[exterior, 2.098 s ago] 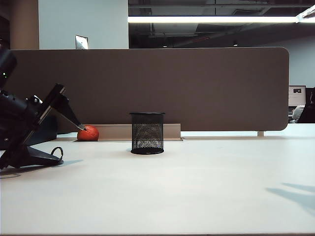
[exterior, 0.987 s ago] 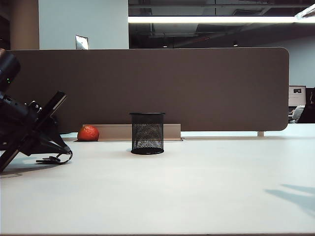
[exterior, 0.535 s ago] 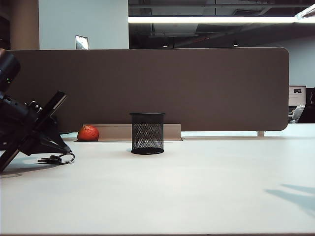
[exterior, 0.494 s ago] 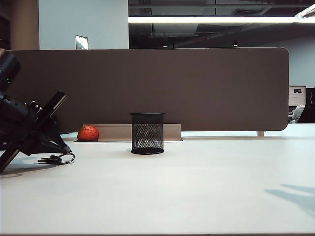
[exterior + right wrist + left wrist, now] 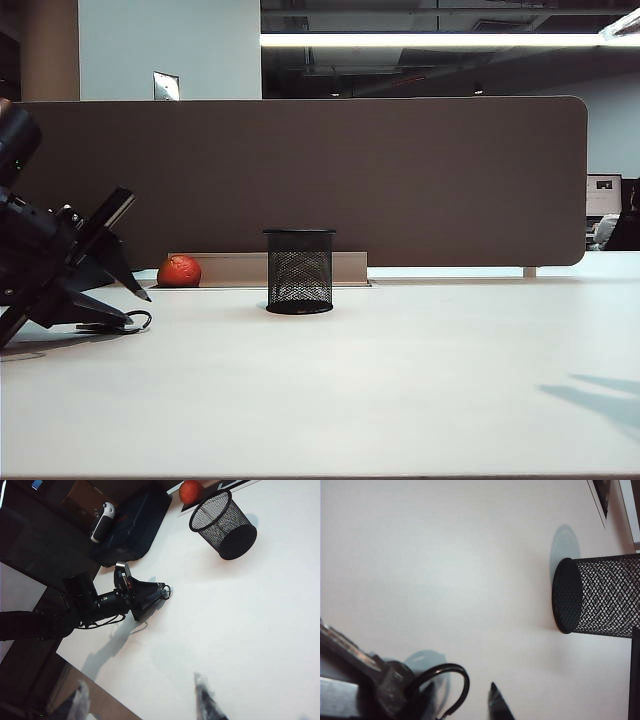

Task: Pick up a bunch of keys from the table, then put them into the black basket.

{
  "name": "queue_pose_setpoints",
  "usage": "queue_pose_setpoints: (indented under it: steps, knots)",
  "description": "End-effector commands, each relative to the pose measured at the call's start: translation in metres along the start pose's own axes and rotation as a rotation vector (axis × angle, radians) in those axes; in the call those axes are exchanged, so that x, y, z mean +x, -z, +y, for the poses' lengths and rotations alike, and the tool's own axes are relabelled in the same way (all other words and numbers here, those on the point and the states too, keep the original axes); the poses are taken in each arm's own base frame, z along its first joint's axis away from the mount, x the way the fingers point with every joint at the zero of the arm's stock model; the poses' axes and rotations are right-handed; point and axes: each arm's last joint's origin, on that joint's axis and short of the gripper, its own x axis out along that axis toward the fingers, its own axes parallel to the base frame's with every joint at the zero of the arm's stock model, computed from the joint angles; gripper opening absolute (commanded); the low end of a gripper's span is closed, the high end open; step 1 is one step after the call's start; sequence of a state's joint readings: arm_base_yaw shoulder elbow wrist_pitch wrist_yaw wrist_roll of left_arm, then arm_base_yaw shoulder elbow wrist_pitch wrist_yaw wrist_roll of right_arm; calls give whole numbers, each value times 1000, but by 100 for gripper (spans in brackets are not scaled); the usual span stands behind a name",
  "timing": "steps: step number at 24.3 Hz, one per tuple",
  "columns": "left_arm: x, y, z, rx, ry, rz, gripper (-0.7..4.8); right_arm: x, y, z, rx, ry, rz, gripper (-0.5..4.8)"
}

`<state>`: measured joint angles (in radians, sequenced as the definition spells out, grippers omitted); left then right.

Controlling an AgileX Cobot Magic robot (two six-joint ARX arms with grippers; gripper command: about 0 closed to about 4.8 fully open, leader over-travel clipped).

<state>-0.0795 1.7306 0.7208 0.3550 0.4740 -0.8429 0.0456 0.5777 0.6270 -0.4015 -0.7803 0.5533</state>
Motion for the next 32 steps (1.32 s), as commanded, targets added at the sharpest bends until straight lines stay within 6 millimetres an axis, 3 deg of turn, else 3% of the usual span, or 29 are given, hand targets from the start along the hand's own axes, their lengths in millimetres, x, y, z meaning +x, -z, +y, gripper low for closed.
queue_pose_setpoints:
  steps: [1,5,19,21,24,27,32]
  knots:
    - [1,2,4,-11,-24,8,219,-1,-2,2,-13,-10,-8,274]
    - [1,2,4,-13,-25,8,279,-1,-2,2,-13,-10,-8,274]
    - [6,9,15,-86,-90,64,272,-1,-2,2,-13,-6,-11,274]
    - [6,9,15,-85,-90,64,221,-1,-2,2,-13,-6,-11,274]
    - [6,9,15,-85,-90,64,72,-1,-2,2,-13,-6,-11,274]
    - [6,9,15,-84,-90,64,-9,-1,-2,2,-14,-6,-11,274]
    - [6,9,15,-83,-89,64,-6,-1,-2,2,-14,-6,-12,274]
